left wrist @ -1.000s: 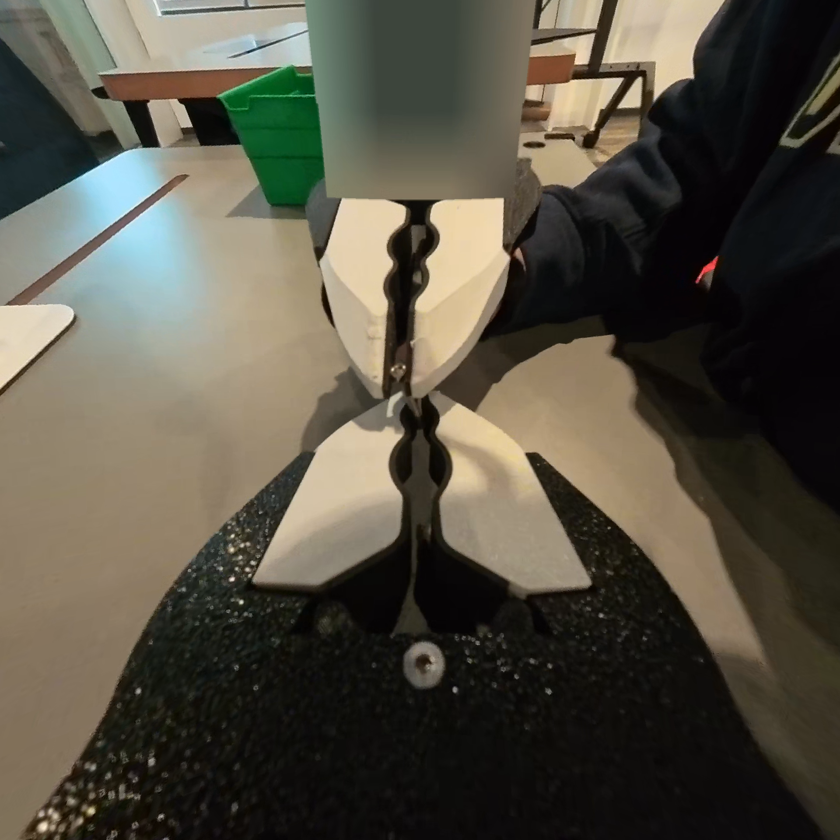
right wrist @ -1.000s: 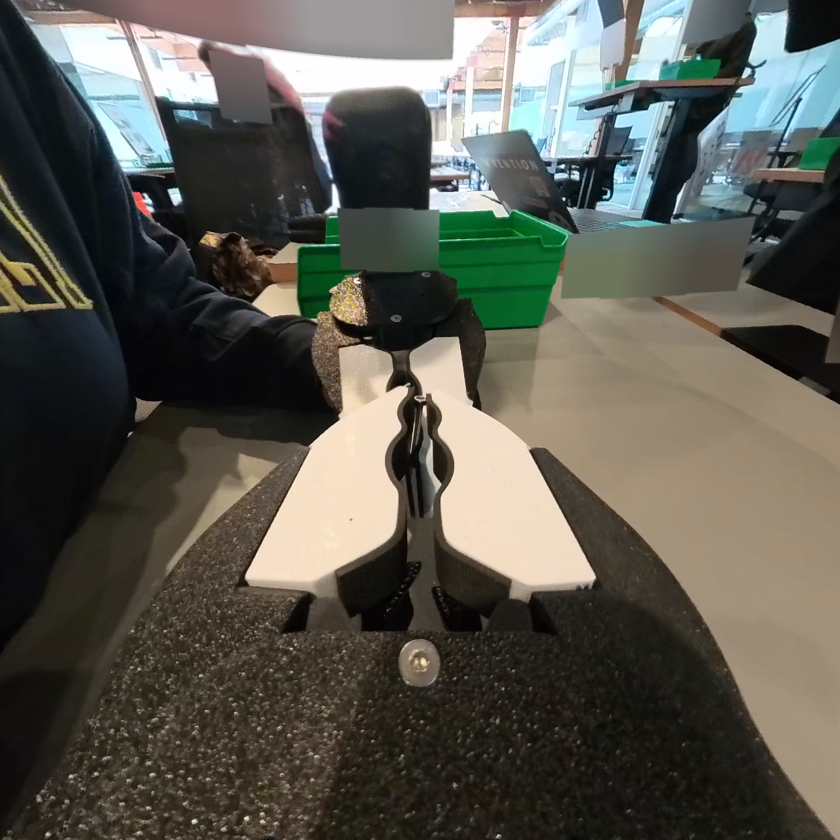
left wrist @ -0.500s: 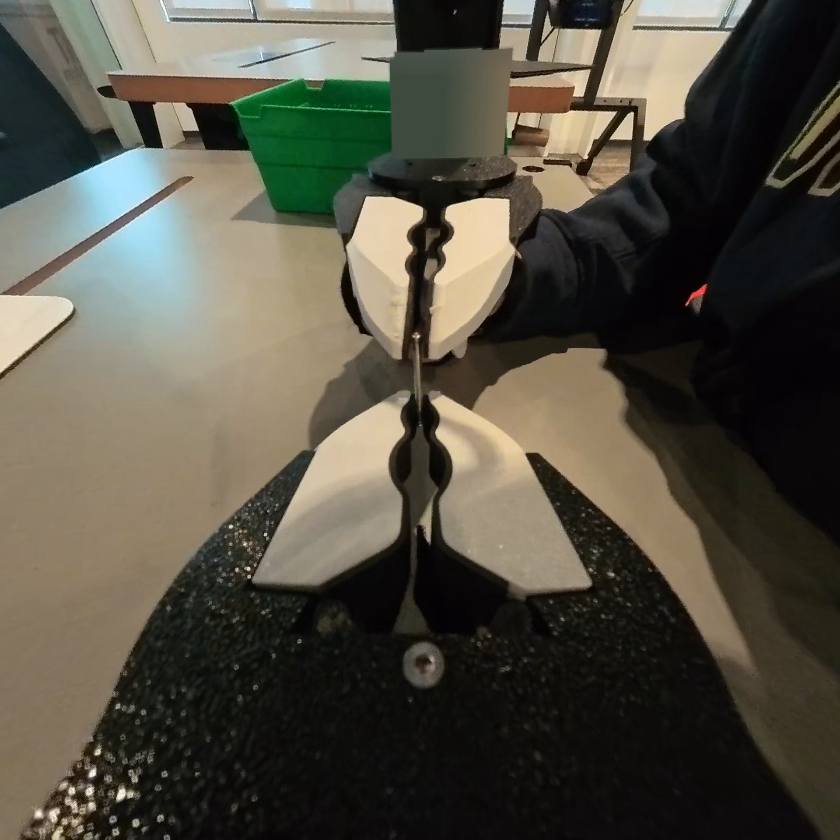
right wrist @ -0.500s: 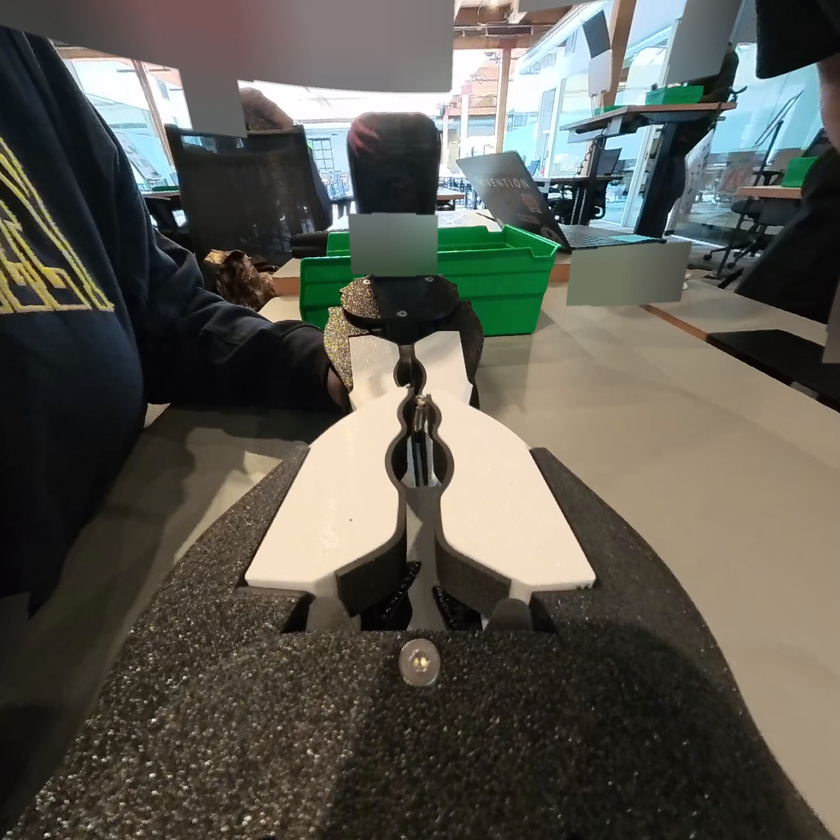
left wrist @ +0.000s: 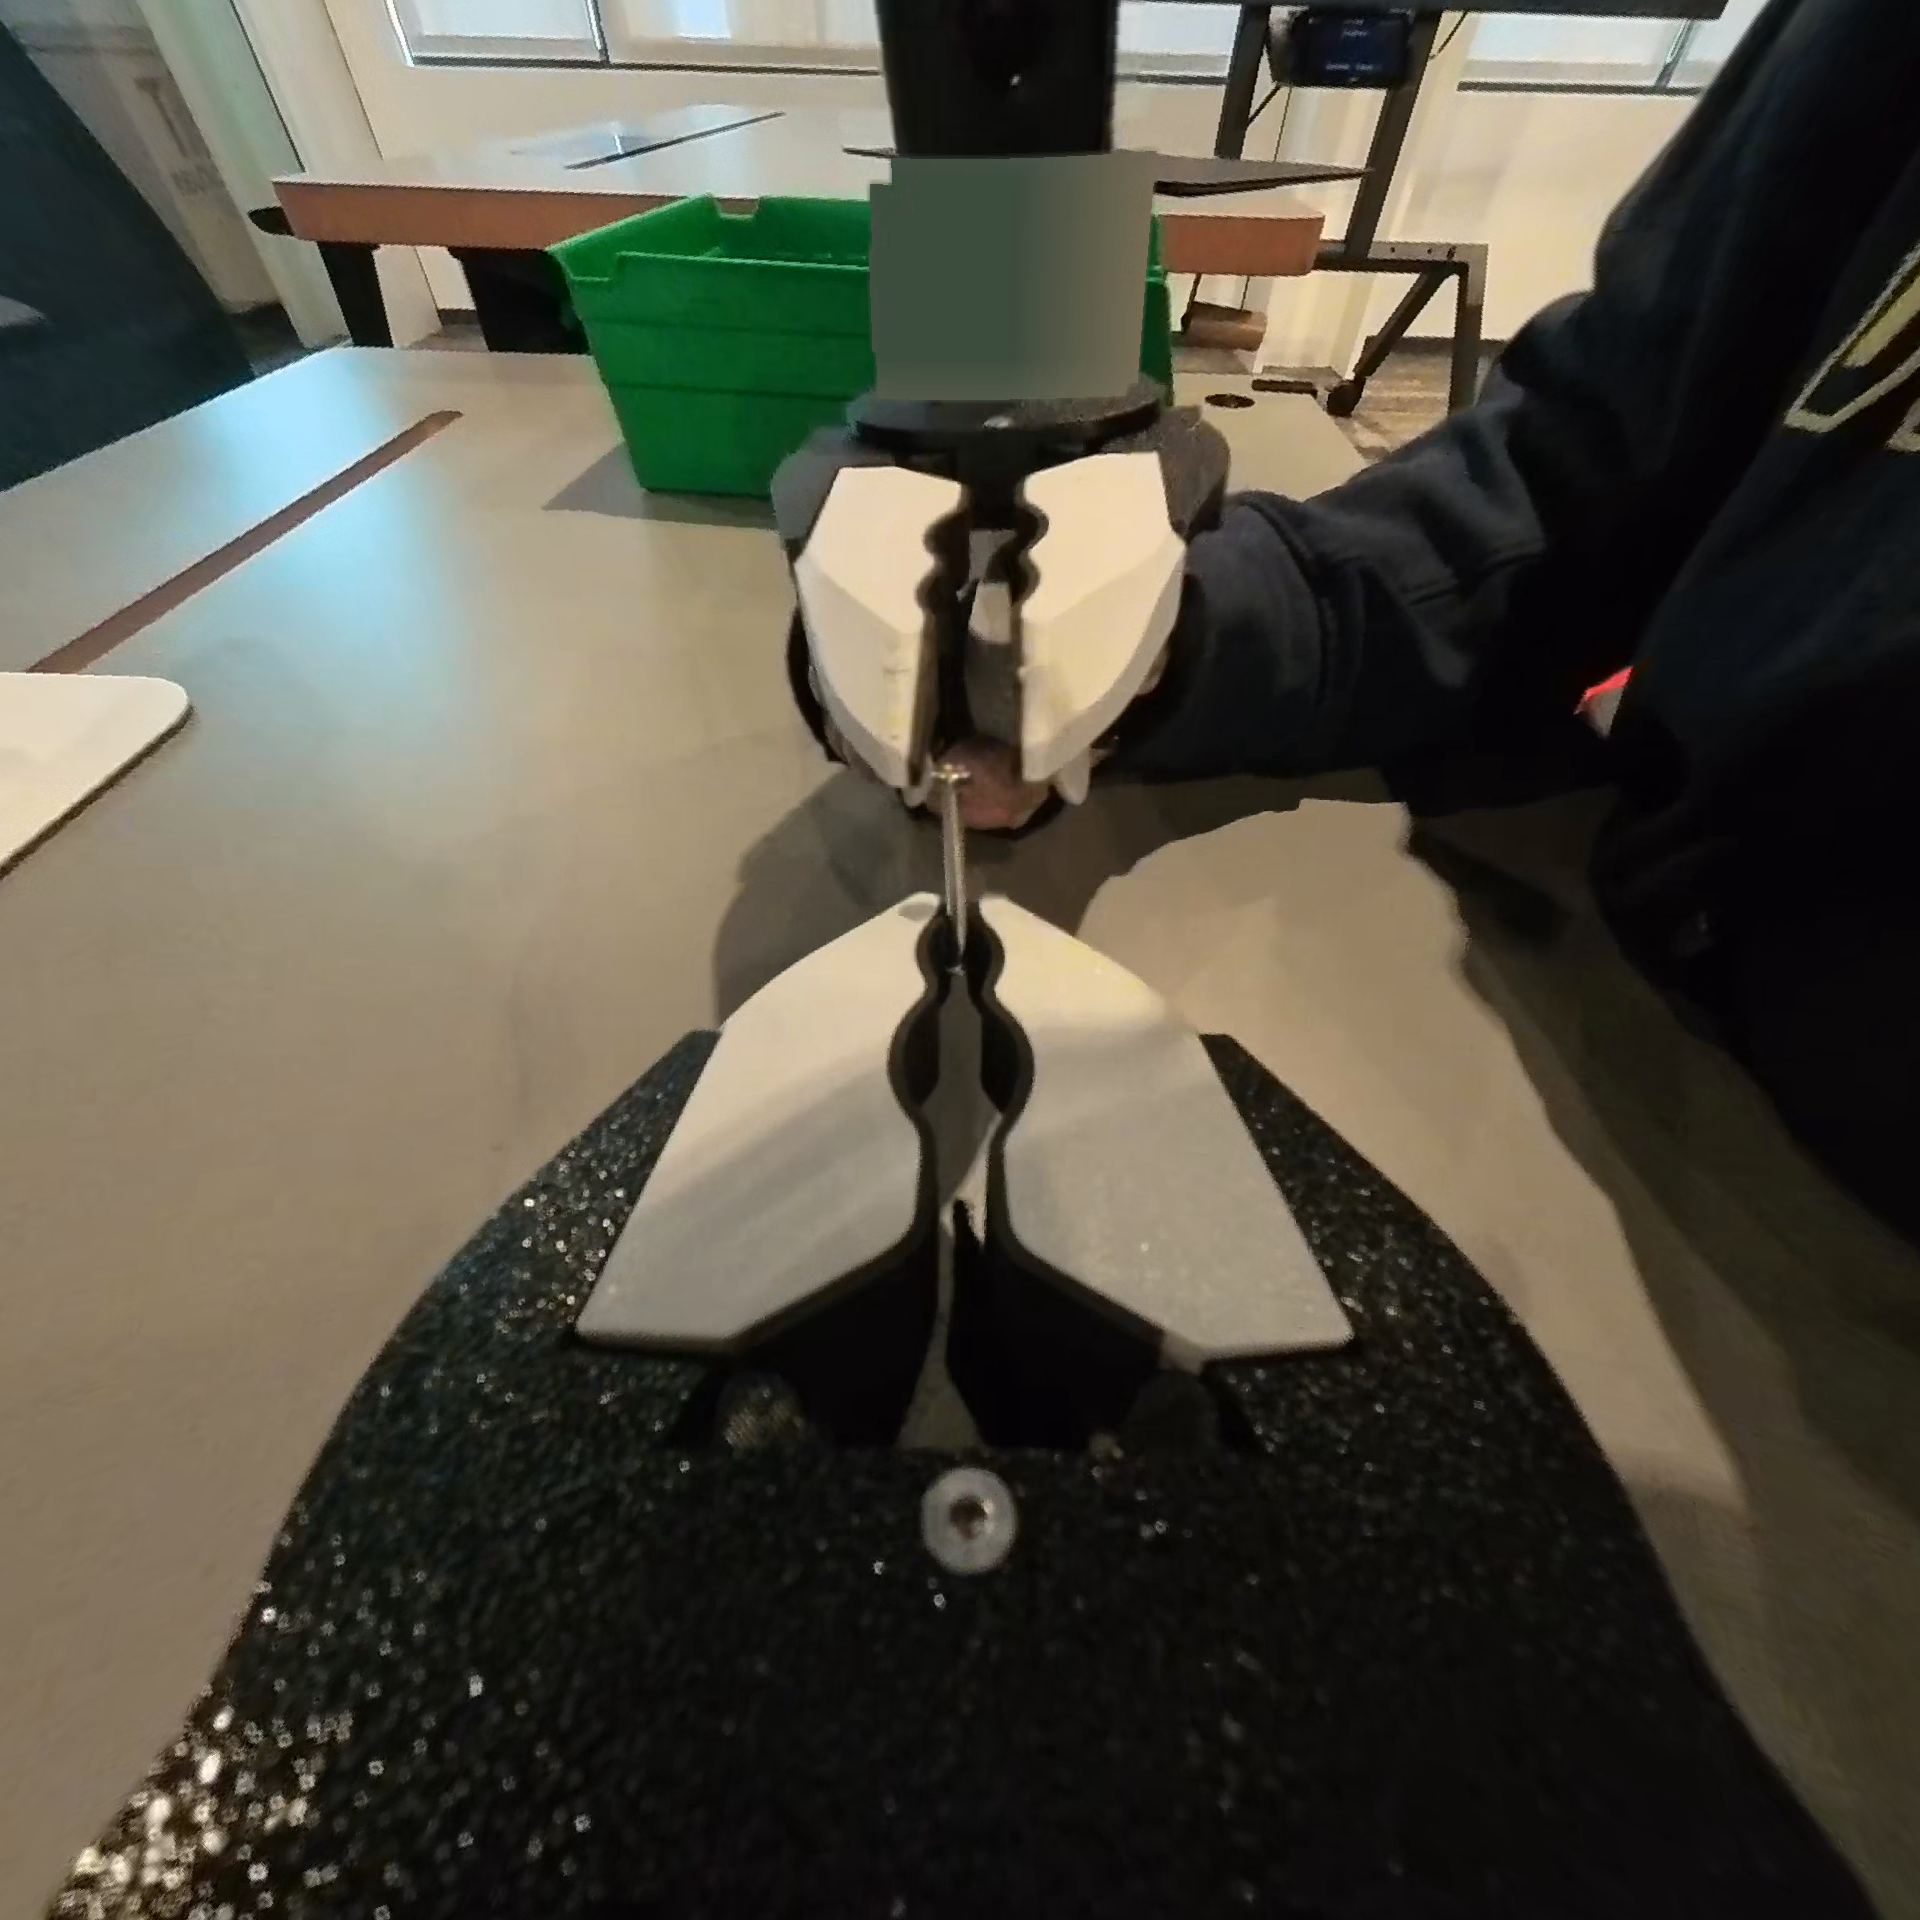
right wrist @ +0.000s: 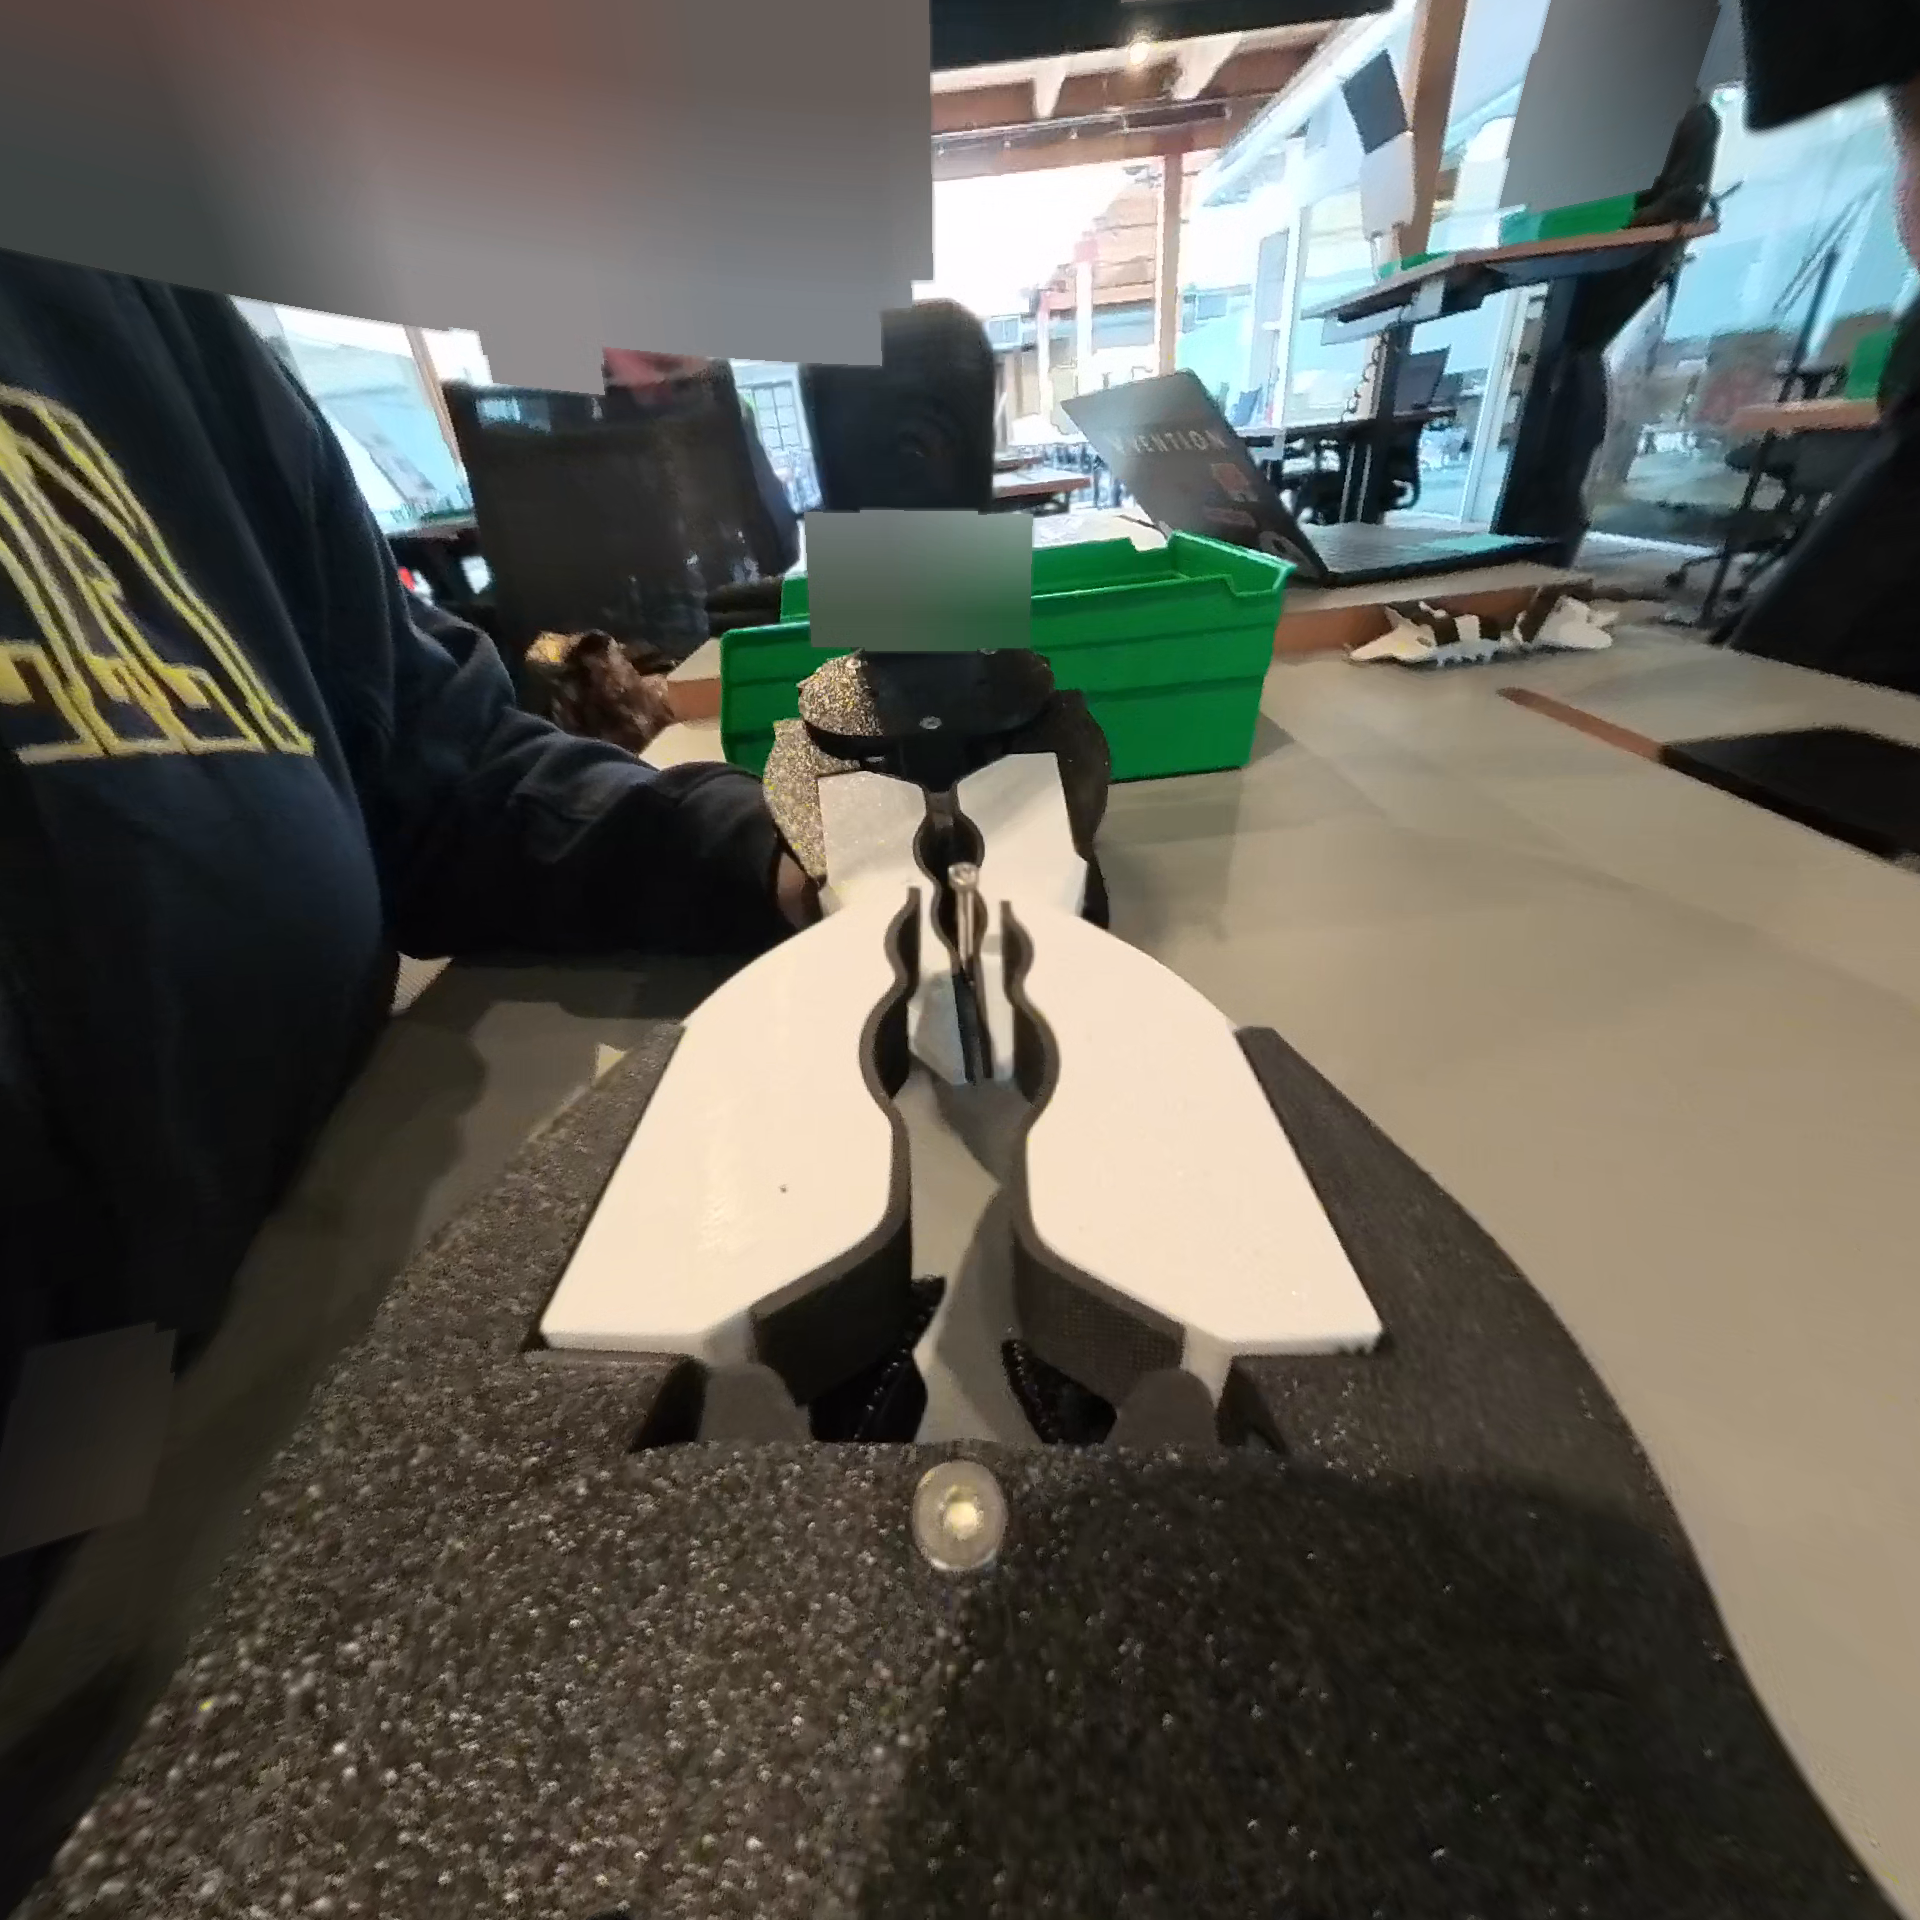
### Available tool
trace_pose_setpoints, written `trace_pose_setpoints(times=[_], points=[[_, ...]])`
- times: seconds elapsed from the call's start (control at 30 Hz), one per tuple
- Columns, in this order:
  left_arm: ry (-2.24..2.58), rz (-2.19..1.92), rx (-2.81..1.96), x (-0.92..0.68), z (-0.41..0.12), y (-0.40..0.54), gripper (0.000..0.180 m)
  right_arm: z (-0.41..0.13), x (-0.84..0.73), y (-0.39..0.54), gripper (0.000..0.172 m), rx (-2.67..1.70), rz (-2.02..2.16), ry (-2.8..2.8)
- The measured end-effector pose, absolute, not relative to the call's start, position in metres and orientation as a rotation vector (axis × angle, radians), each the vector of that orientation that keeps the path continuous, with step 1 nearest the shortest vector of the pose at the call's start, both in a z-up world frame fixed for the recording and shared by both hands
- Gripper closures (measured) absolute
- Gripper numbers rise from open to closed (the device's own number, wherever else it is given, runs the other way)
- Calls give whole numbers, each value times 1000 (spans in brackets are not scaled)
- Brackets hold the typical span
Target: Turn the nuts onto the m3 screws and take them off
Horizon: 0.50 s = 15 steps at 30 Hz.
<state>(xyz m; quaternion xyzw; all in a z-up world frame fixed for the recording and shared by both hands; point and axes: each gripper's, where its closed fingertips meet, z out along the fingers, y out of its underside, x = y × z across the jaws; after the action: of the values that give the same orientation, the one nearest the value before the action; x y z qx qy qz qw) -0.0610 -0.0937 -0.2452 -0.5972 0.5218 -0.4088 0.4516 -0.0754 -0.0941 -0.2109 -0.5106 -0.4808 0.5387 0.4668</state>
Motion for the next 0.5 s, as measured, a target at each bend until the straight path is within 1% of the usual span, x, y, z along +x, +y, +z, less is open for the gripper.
trace_pose_setpoints(times=[0.1,0.17,0.5], points=[[1307,-1007,-1474,-60,-247,-95,179,-214,-77,-93,150,-1288,1312,-1187],[1319,-1006,-1477,-60,-248,-96,179,-218,-80,-95,150,-1311,1304,-1216],[1346,-1023,-1483,-59,-250,-99,179,-210,-80,-97,157,-1271,1380,-1190]])
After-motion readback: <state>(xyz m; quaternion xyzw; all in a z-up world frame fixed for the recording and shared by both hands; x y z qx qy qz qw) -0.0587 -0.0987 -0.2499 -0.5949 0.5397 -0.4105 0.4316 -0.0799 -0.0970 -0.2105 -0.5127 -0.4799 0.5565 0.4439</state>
